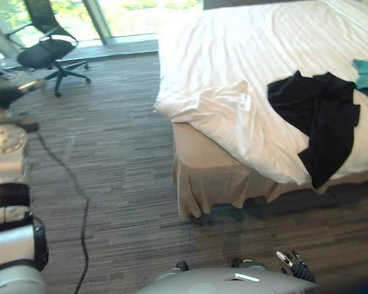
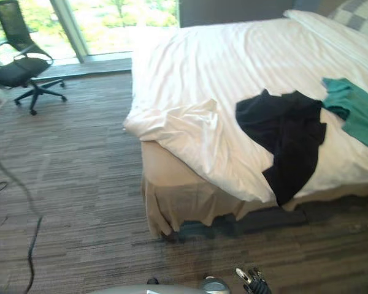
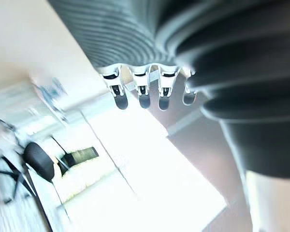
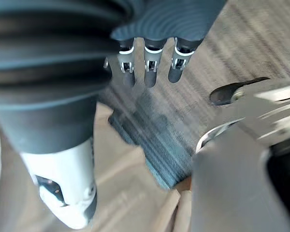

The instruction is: Tidy the bed and pick cloth on bed and put in laundry

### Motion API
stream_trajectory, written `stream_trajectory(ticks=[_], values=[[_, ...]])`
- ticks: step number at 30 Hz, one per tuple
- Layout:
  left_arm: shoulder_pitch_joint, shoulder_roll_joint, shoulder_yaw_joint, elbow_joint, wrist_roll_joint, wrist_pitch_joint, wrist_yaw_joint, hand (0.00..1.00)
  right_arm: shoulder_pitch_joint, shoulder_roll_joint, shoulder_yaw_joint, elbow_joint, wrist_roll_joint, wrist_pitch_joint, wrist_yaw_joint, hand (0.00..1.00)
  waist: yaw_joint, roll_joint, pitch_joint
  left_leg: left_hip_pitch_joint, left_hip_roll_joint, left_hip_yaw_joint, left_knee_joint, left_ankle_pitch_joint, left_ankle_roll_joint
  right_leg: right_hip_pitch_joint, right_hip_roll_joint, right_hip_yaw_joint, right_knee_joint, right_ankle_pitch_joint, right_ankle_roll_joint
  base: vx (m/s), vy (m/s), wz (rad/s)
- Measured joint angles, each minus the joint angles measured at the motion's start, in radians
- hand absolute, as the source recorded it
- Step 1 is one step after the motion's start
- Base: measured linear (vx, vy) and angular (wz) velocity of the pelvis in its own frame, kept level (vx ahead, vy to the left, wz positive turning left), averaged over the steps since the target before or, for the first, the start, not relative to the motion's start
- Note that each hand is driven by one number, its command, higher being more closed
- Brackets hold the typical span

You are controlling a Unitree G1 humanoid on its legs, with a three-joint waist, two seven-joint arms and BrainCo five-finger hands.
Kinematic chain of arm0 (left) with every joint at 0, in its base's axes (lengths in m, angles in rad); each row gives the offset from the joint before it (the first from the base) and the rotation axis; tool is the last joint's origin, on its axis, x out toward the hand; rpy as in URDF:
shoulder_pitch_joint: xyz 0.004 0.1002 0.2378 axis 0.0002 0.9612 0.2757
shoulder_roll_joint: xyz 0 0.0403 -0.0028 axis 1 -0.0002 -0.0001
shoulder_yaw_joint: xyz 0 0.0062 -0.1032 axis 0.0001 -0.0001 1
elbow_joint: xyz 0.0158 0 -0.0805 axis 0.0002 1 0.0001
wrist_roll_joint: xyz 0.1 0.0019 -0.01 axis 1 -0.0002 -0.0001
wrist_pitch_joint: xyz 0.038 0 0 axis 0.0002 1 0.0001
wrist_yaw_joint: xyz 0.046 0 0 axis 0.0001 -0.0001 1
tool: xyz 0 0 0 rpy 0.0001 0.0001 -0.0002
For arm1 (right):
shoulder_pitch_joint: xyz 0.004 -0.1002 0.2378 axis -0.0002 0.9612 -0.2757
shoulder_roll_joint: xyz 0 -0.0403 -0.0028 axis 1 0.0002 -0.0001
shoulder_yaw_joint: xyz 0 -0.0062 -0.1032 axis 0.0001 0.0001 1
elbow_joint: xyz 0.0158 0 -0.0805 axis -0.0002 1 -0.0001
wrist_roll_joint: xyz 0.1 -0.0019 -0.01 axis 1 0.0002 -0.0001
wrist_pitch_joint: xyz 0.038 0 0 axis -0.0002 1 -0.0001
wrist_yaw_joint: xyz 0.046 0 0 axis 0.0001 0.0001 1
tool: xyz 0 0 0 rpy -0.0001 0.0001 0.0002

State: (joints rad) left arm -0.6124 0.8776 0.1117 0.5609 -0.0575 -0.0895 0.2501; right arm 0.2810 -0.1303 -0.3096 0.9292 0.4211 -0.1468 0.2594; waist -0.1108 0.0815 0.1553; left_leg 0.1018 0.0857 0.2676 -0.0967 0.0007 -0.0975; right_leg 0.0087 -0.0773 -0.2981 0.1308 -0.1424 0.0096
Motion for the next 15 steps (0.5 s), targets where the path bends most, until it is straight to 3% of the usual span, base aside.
stream_trajectory(ticks=[6, 10, 15], values=[[-0.231, -0.083, -0.213, 0.008, 0.093, 0.145, 0.084, 0.0, -0.016, -0.013, -0.006, -0.016, 0.002, 0.014, 0.025, 0.0, -0.065, 0.012, 0.104, -0.06, -0.006, 0.072, 0.019, 0.016, 0.012, -0.156, -0.021, 0.061, 0.162, -0.049, -0.03, 0.01, -0.034, -0.28], [-0.344, -0.121, -0.285, 0.027, 0.172, 0.214, 0.128, 0.0, -0.029, -0.021, -0.012, -0.048, 0.031, 0.009, 0.047, 0.0, -0.098, 0.009, 0.164, -0.121, -0.007, 0.13, 0.075, 0.015, 0.013, -0.228, -0.031, 0.095, 0.21, -0.055, -0.04, 0.01, -0.054, -0.18], [-0.484, -0.123, -0.34, 0.068, 0.259, 0.304, 0.126, 0.0, -0.048, -0.028, -0.01, -0.083, 0.062, -0.002, 0.076, 0.0, -0.122, -0.001, 0.248, -0.197, 0.002, 0.204, 0.143, 0.001, 0.032, -0.311, -0.033, 0.14, 0.246, -0.054, -0.04, -0.04, -0.031, -0.16]])
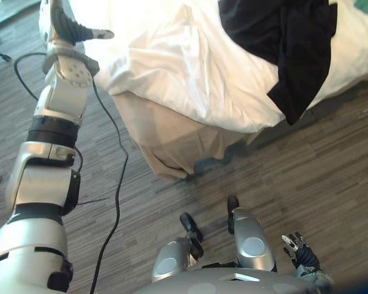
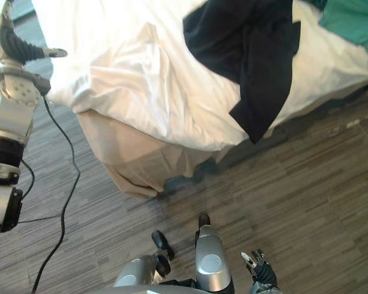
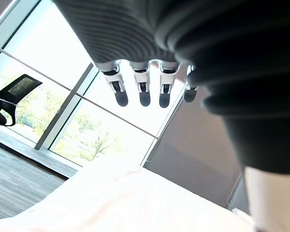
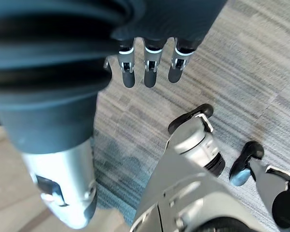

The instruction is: Tidy the bed and pick cloth on bed and put in laundry

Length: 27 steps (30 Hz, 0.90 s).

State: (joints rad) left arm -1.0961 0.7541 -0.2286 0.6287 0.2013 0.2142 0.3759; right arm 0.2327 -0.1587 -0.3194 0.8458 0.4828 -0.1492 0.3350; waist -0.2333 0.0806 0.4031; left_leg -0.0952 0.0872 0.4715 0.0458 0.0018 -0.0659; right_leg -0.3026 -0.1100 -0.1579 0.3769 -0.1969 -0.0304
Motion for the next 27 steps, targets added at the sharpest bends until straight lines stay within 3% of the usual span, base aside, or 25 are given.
stream_trajectory(ticks=[4, 7, 12, 13, 17, 22, 27], values=[[-0.07, -0.035, -0.027, 0.021, 0.029, 0.053, -0.034, 0.0, 0.001, 0.003, 0.034, -0.075, 0.029, -0.012, 0.025, 0.0, -0.018, -0.031, 0.066, -0.085, 0.056, 0.105, 0.122, -0.073, 0.022, -0.073, 0.002, 0.007, 0.053, 0.0, 0.0, -0.07, -0.019, -0.1], [-0.098, -0.081, -0.028, 0.021, 0.052, 0.09, -0.082, 0.0, 0.0, 0.002, 0.074, -0.149, 0.066, -0.02, 0.037, 0.0, -0.015, -0.051, 0.088, -0.169, 0.11, 0.139, 0.252, -0.135, 0.031, -0.125, 0.009, 0.012, 0.076, 0.001, 0.0, -0.11, 0.013, -0.14], [-0.141, -0.159, -0.037, 0.022, 0.12, 0.212, -0.235, 0.0, -0.042, 0.025, 0.115, -0.253, 0.136, -0.02, 0.04, 0.0, 0.007, -0.068, 0.117, -0.329, 0.194, 0.17, 0.46, -0.213, 0.061, -0.256, 0.023, 0.037, 0.137, 0.011, 0.008, -0.06, 0.071, -0.12], [-0.149, -0.158, -0.037, 0.021, 0.141, 0.213, -0.244, 1.0, -0.043, 0.03, 0.121, -0.271, 0.142, -0.02, 0.041, 0.0, 0.008, -0.07, 0.118, -0.344, 0.203, 0.18, 0.476, -0.215, 0.065, -0.269, 0.023, 0.036, 0.144, 0.011, 0.008, -0.04, 0.059, 0.08], [-0.198, -0.157, -0.033, 0.016, 0.182, 0.222, -0.28, 1.0, -0.08, 0.035, 0.134, -0.323, 0.195, -0.007, 0.046, 0.0, 0.027, -0.073, 0.12, -0.401, 0.238, 0.187, 0.553, -0.247, 0.08, -0.32, 0.03, 0.04, 0.184, 0.011, 0.008, -0.03, 0.023, -0.05], [-0.195, -0.156, -0.01, 0.014, 0.174, 0.237, -0.193, 1.0, -0.087, 0.037, 0.133, -0.356, 0.204, 0.004, 0.043, 0.0, 0.03, -0.072, 0.121, -0.414, 0.248, 0.189, 0.573, -0.277, 0.082, -0.339, 0.035, 0.05, 0.198, 0.012, 0.01, -0.04, 0.001, -0.07], [-0.165, -0.156, 0.02, 0.014, 0.161, 0.194, -0.168, 1.0, -0.087, 0.038, 0.133, -0.36, 0.203, 0.004, 0.042, 0.0, 0.036, -0.072, 0.121, -0.409, 0.25, 0.191, 0.574, -0.274, 0.089, -0.334, 0.035, 0.051, 0.197, 0.014, 0.012, 0.02, -0.006, 0.0]])
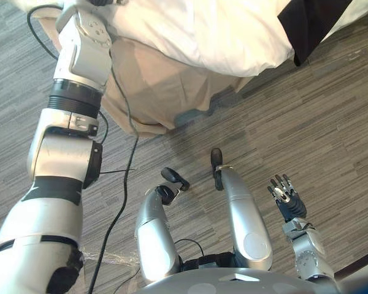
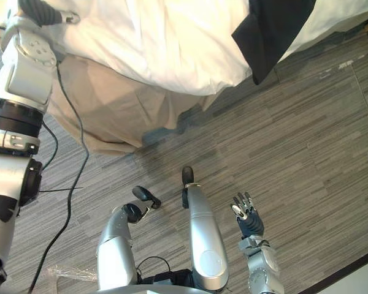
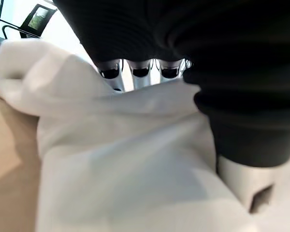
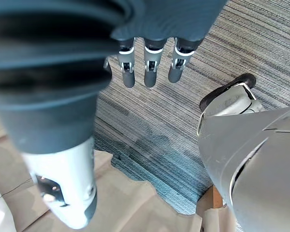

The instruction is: Tidy the bed and pick cloth on bed and put in laundry

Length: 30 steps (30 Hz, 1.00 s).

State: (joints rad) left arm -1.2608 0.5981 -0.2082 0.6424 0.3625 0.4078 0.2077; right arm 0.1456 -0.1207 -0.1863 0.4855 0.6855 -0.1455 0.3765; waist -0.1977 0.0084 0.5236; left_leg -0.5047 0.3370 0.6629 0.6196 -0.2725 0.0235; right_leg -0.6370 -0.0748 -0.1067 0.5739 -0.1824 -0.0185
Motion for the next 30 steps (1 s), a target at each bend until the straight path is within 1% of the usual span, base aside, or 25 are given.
stream_trajectory(ticks=[3, 6, 7, 9, 10, 11, 12, 13, 14, 15, 16, 17, 18, 19, 20, 21, 22, 23, 24, 25, 26, 27, 28, 29, 30], values=[[0.042, -0.002, -0.001, 0.0, -0.016, -0.051, -0.004, 1.0, 0.005, 0.001, 0.0, -0.008, -0.002, -0.001, -0.007, 0.0, 0.004, 0.0, 0.0, 0.033, -0.001, -0.001, -0.002, 0.002, 0.001, 0.032, -0.001, -0.001, 0.0, 0.0, 0.0, 0.07, -0.002, 0.03], [0.108, -0.005, -0.002, -0.003, -0.047, -0.123, -0.008, 1.0, 0.021, 0.0, 0.001, -0.014, -0.005, -0.004, -0.012, 0.0, 0.005, 0.002, 0.0, 0.104, -0.025, -0.011, -0.038, 0.01, -0.005, 0.104, -0.017, -0.017, -0.005, -0.004, 0.005, 0.06, -0.004, 0.13], [0.122, -0.005, -0.002, -0.01, -0.062, -0.136, -0.008, 1.0, 0.024, 0.0, 0.002, -0.014, -0.006, -0.005, -0.014, 0.0, 0.007, 0.003, -0.001, 0.118, -0.031, -0.012, -0.049, 0.013, -0.005, 0.118, -0.02, -0.02, -0.009, -0.004, 0.005, 0.03, -0.032, 0.2], [0.187, -0.006, -0.002, -0.068, -0.092, -0.197, -0.01, 1.0, 0.051, 0.0, 0.004, -0.014, -0.033, -0.023, -0.025, 0.0, 0.032, 0.005, -0.002, 0.183, -0.064, -0.017, -0.108, 0.032, -0.008, 0.191, -0.039, -0.041, -0.047, -0.012, 0.008, 0.02, -0.047, 0.21], [0.202, -0.006, -0.001, -0.08, -0.102, -0.209, -0.011, 1.0, 0.058, 0.0, 0.005, -0.012, -0.039, -0.023, -0.029, 0.0, 0.038, 0.007, -0.003, 0.197, -0.069, -0.019, -0.121, 0.035, -0.01, 0.209, -0.041, -0.048, -0.058, -0.013, 0.008, 0.01, -0.051, 0.24], [0.239, -0.006, 0.0, -0.102, -0.113, -0.237, -0.012, 1.0, 0.072, 0.0, 0.007, -0.008, -0.046, -0.024, -0.034, 0.0, 0.051, 0.008, -0.003, 0.231, -0.076, -0.023, -0.142, 0.039, -0.016, 0.253, -0.042, -0.06, -0.08, -0.013, 0.008, 0.02, -0.042, 0.25], [0.285, -0.006, 0.001, -0.123, -0.128, -0.271, -0.012, 1.0, 0.091, 0.0, 0.005, -0.006, -0.049, -0.026, -0.038, 0.0, 0.056, 0.008, -0.005, 0.268, -0.088, -0.028, -0.172, 0.044, -0.024, 0.301, -0.047, -0.075, -0.103, -0.013, 0.008, 0.02, -0.032, 0.27], [0.312, -0.006, 0.004, -0.132, -0.143, -0.291, -0.013, 1.0, 0.1, 0.0, 0.003, -0.001, -0.056, -0.029, -0.04, 0.0, 0.058, 0.009, -0.008, 0.29, -0.097, -0.029, -0.194, 0.05, -0.026, 0.326, -0.05, -0.082, -0.116, -0.013, 0.008, 0.03, -0.012, 0.32], [0.381, -0.007, 0.011, -0.15, -0.158, -0.324, -0.016, 1.0, 0.117, 0.0, -0.003, 0.026, -0.075, -0.035, -0.044, 0.0, 0.06, 0.015, -0.042, 0.315, -0.115, -0.03, -0.236, 0.064, -0.026, 0.354, -0.057, -0.097, -0.143, -0.012, 0.009, 0.06, 0.001, 0.35], [0.455, -0.019, 0.03, -0.158, -0.177, -0.363, -0.026, 1.0, 0.137, 0.001, -0.009, 0.058, -0.087, -0.037, -0.049, 0.0, 0.06, 0.021, -0.096, 0.325, -0.138, -0.039, -0.284, 0.087, -0.032, 0.364, -0.064, -0.108, -0.168, -0.01, 0.012, 0.1, 0.0, 0.34], [0.49, -0.031, 0.043, -0.159, -0.185, -0.383, -0.033, 1.0, 0.144, 0.005, -0.017, 0.079, -0.099, -0.038, -0.052, 0.0, 0.06, 0.022, -0.118, 0.34, -0.151, -0.042, -0.311, 0.108, -0.025, 0.375, -0.067, -0.113, -0.179, -0.009, 0.014, 0.18, -0.011, 0.29], [0.542, -0.048, 0.057, -0.16, -0.197, -0.409, -0.038, 1.0, 0.151, 0.012, -0.03, 0.112, -0.121, -0.037, -0.058, 0.0, 0.061, 0.024, -0.139, 0.368, -0.168, -0.047, -0.352, 0.127, -0.027, 0.402, -0.07, -0.121, -0.199, -0.008, 0.015, 0.25, -0.036, 0.31], [0.632, -0.072, 0.067, -0.173, -0.209, -0.443, -0.047, 0.0, 0.161, 0.029, -0.061, 0.168, -0.148, -0.038, -0.068, 0.0, 0.063, 0.03, -0.165, 0.419, -0.19, -0.068, -0.405, 0.158, -0.037, 0.458, -0.068, -0.137, -0.238, -0.007, 0.018, 0.26, -0.059, 0.4], [0.705, -0.088, 0.082, -0.2, -0.226, -0.463, -0.051, 0.0, 0.17, 0.034, -0.084, 0.217, -0.168, -0.038, -0.072, 0.0, 0.063, 0.04, -0.186, 0.455, -0.2, -0.084, -0.449, 0.176, -0.046, 0.508, -0.063, -0.16, -0.278, -0.005, 0.02, 0.17, -0.049, 0.36], [0.722, -0.093, 0.087, -0.203, -0.228, -0.467, -0.051, 0.0, 0.172, 0.034, -0.087, 0.227, -0.172, -0.038, -0.074, 0.0, 0.063, 0.043, -0.193, 0.462, -0.202, -0.09, -0.459, 0.18, -0.047, 0.517, -0.06, -0.164, -0.285, -0.005, 0.021, 0.13, -0.062, 0.41], [0.811, -0.124, 0.146, -0.229, -0.237, -0.473, -0.048, 0.0, 0.183, 0.035, -0.113, 0.28, -0.195, -0.036, -0.083, 0.0, 0.067, 0.058, -0.232, 0.488, -0.21, -0.114, -0.505, 0.2, -0.059, 0.558, -0.049, -0.186, -0.328, -0.002, 0.024, 0.13, -0.071, 0.32], [0.842, -0.132, 0.169, -0.232, -0.237, -0.476, -0.047, 0.0, 0.186, 0.035, -0.122, 0.299, -0.206, -0.035, -0.088, 0.0, 0.072, 0.062, -0.247, 0.498, -0.213, -0.126, -0.523, 0.209, -0.063, 0.57, -0.045, -0.193, -0.341, -0.002, 0.024, 0.19, -0.112, 0.41], [0.904, -0.141, 0.192, -0.233, -0.248, -0.479, -0.048, 0.0, 0.191, 0.034, -0.134, 0.333, -0.226, -0.025, -0.1, 0.0, 0.08, 0.07, -0.28, 0.517, -0.215, -0.144, -0.555, 0.223, -0.073, 0.597, -0.036, -0.209, -0.365, -0.001, 0.024, 0.14, -0.096, 0.3], [0.937, -0.148, 0.194, -0.234, -0.258, -0.48, -0.048, 0.0, 0.191, 0.034, -0.143, 0.35, -0.238, -0.018, -0.105, 0.0, 0.081, 0.073, -0.292, 0.528, -0.216, -0.155, -0.571, 0.23, -0.075, 0.612, -0.031, -0.216, -0.375, -0.001, 0.024, 0.12, -0.097, 0.45], [1.017, -0.189, 0.194, -0.237, -0.265, -0.481, -0.049, 0.0, 0.191, 0.034, -0.161, 0.383, -0.26, 0.002, -0.109, 0.0, 0.085, 0.076, -0.325, 0.548, -0.217, -0.178, -0.597, 0.242, -0.084, 0.642, -0.02, -0.229, -0.395, -0.001, 0.023, 0.09, -0.074, 0.35], [1.044, -0.207, 0.194, -0.238, -0.265, -0.48, -0.049, 0.0, 0.191, 0.033, -0.166, 0.394, -0.269, 0.01, -0.11, 0.0, 0.09, 0.077, -0.333, 0.558, -0.219, -0.184, -0.606, 0.244, -0.086, 0.653, -0.016, -0.232, -0.401, -0.001, 0.023, 0.1, -0.073, 0.31], [1.102, -0.246, 0.194, -0.238, -0.265, -0.479, -0.049, 0.0, 0.19, 0.033, -0.17, 0.417, -0.28, 0.025, -0.114, 0.0, 0.105, 0.076, -0.355, 0.569, -0.217, -0.19, -0.621, 0.249, -0.093, 0.666, -0.007, -0.236, -0.411, -0.001, 0.023, 0.09, -0.085, 0.18], [1.158, -0.277, 0.194, -0.24, -0.281, -0.474, -0.049, 0.0, 0.186, 0.034, -0.176, 0.434, -0.284, 0.05, -0.117, 0.0, 0.11, 0.069, -0.369, 0.574, -0.217, -0.203, -0.626, 0.253, -0.093, 0.681, -0.003, -0.239, -0.425, -0.001, 0.023, 0.08, -0.081, 0.2], [1.184, -0.29, 0.194, -0.239, -0.298, -0.466, -0.049, 0.0, 0.181, 0.033, -0.18, 0.442, -0.291, 0.064, -0.119, 0.0, 0.111, 0.067, -0.373, 0.576, -0.217, -0.21, -0.63, 0.254, -0.094, 0.686, -0.001, -0.239, -0.429, -0.001, 0.023, 0.04, -0.075, 0.2], [1.232, -0.314, 0.194, -0.237, -0.312, -0.449, -0.047, 0.0, 0.17, 0.035, -0.195, 0.455, -0.297, 0.09, -0.127, 0.0, 0.119, 0.064, -0.381, 0.579, -0.217, -0.214, -0.641, 0.257, -0.095, 0.689, 0.003, -0.24, -0.435, -0.001, 0.023, 0.01, -0.032, 0.11]])
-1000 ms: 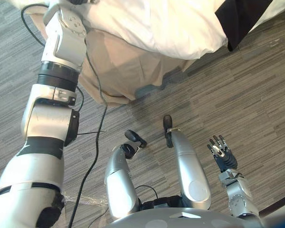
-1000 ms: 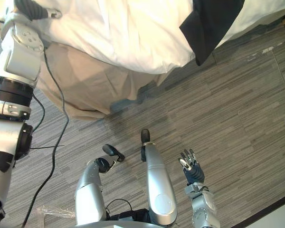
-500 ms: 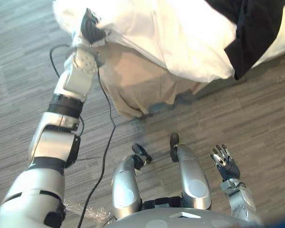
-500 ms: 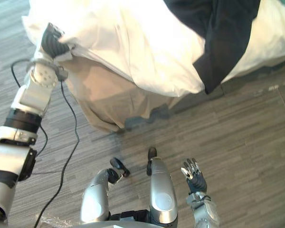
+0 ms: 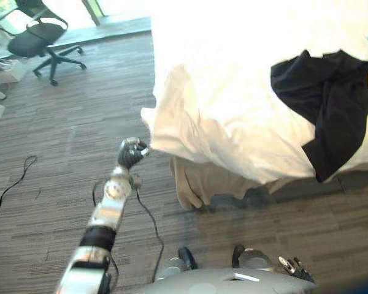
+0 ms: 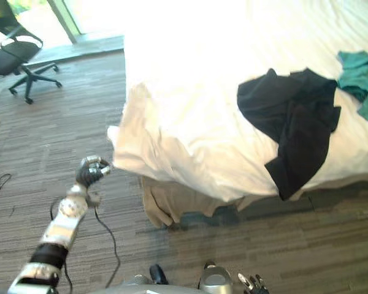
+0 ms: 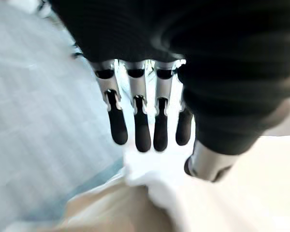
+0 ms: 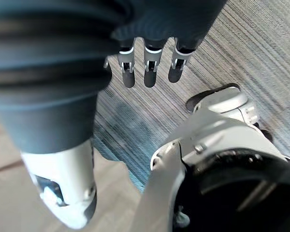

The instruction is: Tidy the bed and pick cloth on bed and put in laundry

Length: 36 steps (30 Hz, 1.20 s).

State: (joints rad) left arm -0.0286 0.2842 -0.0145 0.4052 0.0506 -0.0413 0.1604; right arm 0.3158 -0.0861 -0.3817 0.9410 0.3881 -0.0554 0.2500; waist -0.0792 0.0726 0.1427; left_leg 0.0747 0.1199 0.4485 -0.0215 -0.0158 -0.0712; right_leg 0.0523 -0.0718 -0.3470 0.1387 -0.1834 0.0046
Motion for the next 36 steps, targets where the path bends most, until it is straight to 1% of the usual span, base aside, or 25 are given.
stream_trajectory(ticks=[1, 2, 3, 4, 6, 8, 9, 11, 12, 13, 15, 17, 19, 22, 23, 25, 26, 27, 29, 30, 31, 32, 33, 34, 36], values=[[0.021, -0.011, -0.001, 0.002, -0.001, 0.008, 0.0, 0.0, -0.006, 0.001, -0.006, 0.006, 0.0, 0.011, -0.004, 0.0, 0.008, -0.002, -0.001, 0.003, -0.001, -0.001, -0.005, 0.002, -0.001, 0.002, 0.001, 0.0, -0.002, 0.0, 0.0, -0.01, -0.025, 0.07], [0.059, -0.036, -0.001, 0.009, -0.004, 0.031, 0.004, 0.0, -0.008, 0.001, -0.006, 0.011, 0.001, 0.033, -0.024, 0.0, 0.019, -0.007, -0.004, 0.011, -0.005, -0.005, -0.015, 0.006, 0.0, 0.01, 0.001, -0.001, -0.008, 0.0, 0.0, -0.02, -0.017, 0.14], [0.095, -0.058, -0.001, 0.03, -0.012, 0.047, 0.018, 0.0, -0.01, 0.004, -0.015, 0.021, 0.002, 0.051, -0.045, 0.0, 0.02, -0.016, -0.009, 0.014, -0.008, -0.022, -0.016, 0.007, 0.001, 0.027, 0.0, -0.012, -0.021, 0.003, 0.001, -0.02, -0.014, 0.2], [0.109, -0.068, -0.001, 0.049, -0.016, 0.055, 0.026, 0.0, -0.011, 0.007, -0.021, 0.025, 0.003, 0.055, -0.058, 0.0, 0.02, -0.018, -0.014, 0.014, -0.009, -0.025, -0.017, 0.007, 0.003, 0.031, 0.0, -0.018, -0.027, 0.007, 0.003, -0.02, 0.0, 0.2], [0.161, -0.1, 0.0, 0.169, -0.021, 0.077, 0.062, 0.0, -0.036, 0.009, -0.045, 0.041, 0.017, 0.071, -0.097, 0.0, 0.032, -0.028, -0.034, 0.016, -0.017, -0.027, -0.038, 0.02, 0.01, 0.036, 0.001, -0.021, -0.052, 0.024, 0.007, -0.03, 0.021, 0.05], [0.176, -0.116, 0.01, 0.245, -0.026, 0.082, 0.083, 0.0, -0.057, 0.009, -0.053, 0.04, 0.025, 0.069, -0.117, 0.0, 0.037, -0.032, -0.035, 0.022, -0.021, -0.027, -0.048, 0.027, 0.013, 0.043, 0.002, -0.021, -0.067, 0.038, 0.01, -0.08, 0.04, -0.01], [0.207, -0.141, 0.051, 0.336, -0.079, 0.093, 0.087, 0.0, -0.085, 0.01, -0.08, 0.04, 0.031, 0.068, -0.144, 0.0, 0.044, -0.044, -0.04, 0.024, -0.027, -0.028, -0.049, 0.031, 0.019, 0.054, 0.001, -0.021, -0.087, 0.052, 0.012, -0.1, 0.043, 0.0], [0.238, -0.164, 0.115, 0.416, -0.163, 0.1, 0.085, 0.0, -0.117, 0.008, -0.121, 0.035, 0.033, 0.055, -0.179, 0.0, 0.049, -0.052, -0.044, 0.035, -0.036, -0.034, -0.058, 0.038, 0.027, 0.064, 0.001, -0.021, -0.105, 0.065, 0.018, -0.1, 0.036, 0.03], [0.255, -0.172, 0.143, 0.441, -0.185, 0.1, 0.085, 0.0, -0.137, 0.006, -0.147, 0.022, 0.034, 0.048, -0.194, 0.0, 0.052, -0.052, -0.044, 0.043, -0.04, -0.036, -0.071, 0.043, 0.028, 0.068, 0.0, -0.02, -0.108, 0.068, 0.019, -0.13, 0.055, 0.05], [0.28, -0.183, 0.194, 0.46, -0.198, 0.098, 0.085, 0.0, -0.161, 0.0, -0.185, -0.025, 0.042, 0.039, -0.21, 0.0, 0.064, -0.054, -0.043, 0.047, -0.046, -0.044, -0.077, 0.047, 0.031, 0.073, -0.003, -0.021, -0.119, 0.076, 0.022, -0.12, 0.05, 0.03], [0.299, -0.185, 0.224, 0.468, -0.199, 0.094, 0.085, 0.0, -0.181, -0.03, -0.198, -0.1, 0.053, 0.029, -0.213, 0.0, 0.075, -0.054, -0.044, 0.044, -0.046, -0.048, -0.082, 0.043, 0.027, 0.074, -0.01, -0.021, -0.129, 0.081, 0.03, -0.12, 0.043, 0.03], [0.32, -0.185, 0.243, 0.486, -0.221, 0.094, 0.085, 0.0, -0.212, -0.066, -0.191, -0.178, 0.055, 0.024, -0.212, 0.0, 0.075, -0.055, -0.044, 0.037, -0.051, -0.053, -0.082, 0.042, 0.026, 0.071, -0.016, -0.021, -0.135, 0.084, 0.035, -0.08, 0.055, 0.03], [0.34, -0.184, 0.244, 0.486, -0.236, 0.093, 0.077, 0.0, -0.272, -0.153, -0.138, -0.311, 0.045, 0.005, -0.202, 0.0, 0.072, -0.052, -0.048, 0.017, -0.063, -0.082, -0.082, 0.037, 0.031, 0.059, -0.022, -0.02, -0.139, 0.087, 0.039, -0.07, 0.062, 0.17], [0.341, -0.185, 0.241, 0.485, -0.236, 0.077, 0.063, 0.0, -0.334, -0.216, -0.068, -0.415, 0.016, 0.004, -0.175, 0.0, 0.076, -0.061, -0.052, 0.012, -0.07, -0.104, -0.082, 0.037, 0.031, 0.058, -0.024, -0.021, -0.14, 0.089, 0.042, -0.01, 0.038, 0.11], [0.342, -0.185, 0.241, 0.485, -0.236, 0.073, 0.062, 0.0, -0.349, -0.223, -0.05, -0.435, 0.006, 0.0, -0.166, 0.0, 0.076, -0.065, -0.054, 0.011, -0.07, -0.104, -0.082, 0.037, 0.031, 0.058, -0.024, -0.021, -0.14, 0.089, 0.042, 0.05, 0.012, 0.02], [0.344, -0.185, 0.239, 0.484, -0.237, 0.069, 0.055, 0.0, -0.393, -0.248, 0.033, -0.496, -0.034, -0.005, -0.132, 0.0, 0.079, -0.077, -0.059, 0.01, -0.072, -0.112, -0.082, 0.039, 0.029, 0.058, -0.024, -0.023, -0.14, 0.09, 0.043, 0.07, -0.001, 0.03], [0.338, -0.185, 0.235, 0.481, -0.237, 0.064, 0.05, 0.0, -0.427, -0.261, 0.084, -0.526, -0.057, -0.005, -0.108, 1.0, 0.082, -0.08, -0.062, 0.009, -0.074, -0.121, -0.082, 0.04, 0.029, 0.058, -0.024, -0.025, -0.141, 0.093, 0.046, 0.09, -0.007, 0.1], [0.325, -0.186, 0.226, 0.48, -0.237, 0.054, 0.04, 0.0, -0.472, -0.28, 0.145, -0.541, -0.063, -0.005, -0.074, 1.0, 0.084, -0.085, -0.064, 0.006, -0.076, -0.133, -0.08, 0.049, 0.046, 0.059, -0.025, -0.032, -0.141, 0.095, 0.041, 0.09, -0.009, 0.13], [0.31, -0.187, 0.214, 0.479, -0.238, 0.045, 0.034, 0.0, -0.551, -0.297, 0.229, -0.54, -0.07, -0.005, -0.031, 1.0, 0.087, -0.096, -0.07, -0.003, -0.084, -0.154, -0.076, 0.058, 0.06, 0.061, -0.026, -0.049, -0.145, 0.099, 0.041, 0.12, -0.013, 0.22], [0.3, -0.191, 0.208, 0.478, -0.249, 0.038, 0.033, 0.0, -0.616, -0.312, 0.29, -0.533, -0.078, -0.005, -0.002, 1.0, 0.092, -0.1, -0.07, -0.008, -0.087, -0.179, -0.076, 0.062, 0.064, 0.066, -0.027, -0.058, -0.15, 0.099, 0.041, 0.13, -0.017, 0.24], [0.297, -0.193, 0.204, 0.477, -0.262, 0.035, 0.032, 0.0, -0.65, -0.318, 0.32, -0.522, -0.079, -0.003, 0.014, 1.0, 0.096, -0.101, -0.069, -0.009, -0.087, -0.19, -0.076, 0.064, 0.067, 0.072, -0.026, -0.064, -0.151, 0.1, 0.042, 0.12, -0.038, 0.31], [0.295, -0.194, 0.193, 0.473, -0.278, 0.035, 0.027, 0.0, -0.731, -0.322, 0.379, -0.489, -0.078, 0.003, 0.047, 1.0, 0.1, -0.1, -0.069, -0.007, -0.093, -0.209, -0.076, 0.068, 0.071, 0.086, -0.03, -0.081, -0.155, 0.1, 0.043, 0.11, -0.039, 0.41], [0.295, -0.195, 0.191, 0.462, -0.28, 0.035, 0.016, 0.0, -0.805, -0.322, 0.435, -0.439, -0.078, 0.009, 0.072, 1.0, 0.114, -0.1, -0.067, 0.002, -0.095, -0.226, -0.076, 0.068, 0.071, 0.106, -0.031, -0.094, -0.16, 0.1, 0.043, 0.1, -0.042, 0.48], [0.294, -0.195, 0.189, 0.44, -0.283, 0.034, 0.008, 0.0, -0.867, -0.322, 0.476, -0.393, -0.075, 0.017, 0.096, 1.0, 0.14, -0.105, -0.058, 0.016, -0.095, -0.241, -0.076, 0.069, 0.069, 0.127, -0.03, -0.104, -0.164, 0.1, 0.043, 0.05, -0.02, 0.4], [0.29, -0.195, 0.179, 0.432, -0.296, 0.027, -0.003, 0.0, -0.928, -0.318, 0.515, -0.352, -0.067, 0.025, 0.119, 1.0, 0.174, -0.108, -0.05, 0.018, -0.095, -0.254, -0.076, 0.072, 0.066, 0.141, -0.033, -0.116, -0.168, 0.1, 0.043, -0.01, -0.017, 0.39]])
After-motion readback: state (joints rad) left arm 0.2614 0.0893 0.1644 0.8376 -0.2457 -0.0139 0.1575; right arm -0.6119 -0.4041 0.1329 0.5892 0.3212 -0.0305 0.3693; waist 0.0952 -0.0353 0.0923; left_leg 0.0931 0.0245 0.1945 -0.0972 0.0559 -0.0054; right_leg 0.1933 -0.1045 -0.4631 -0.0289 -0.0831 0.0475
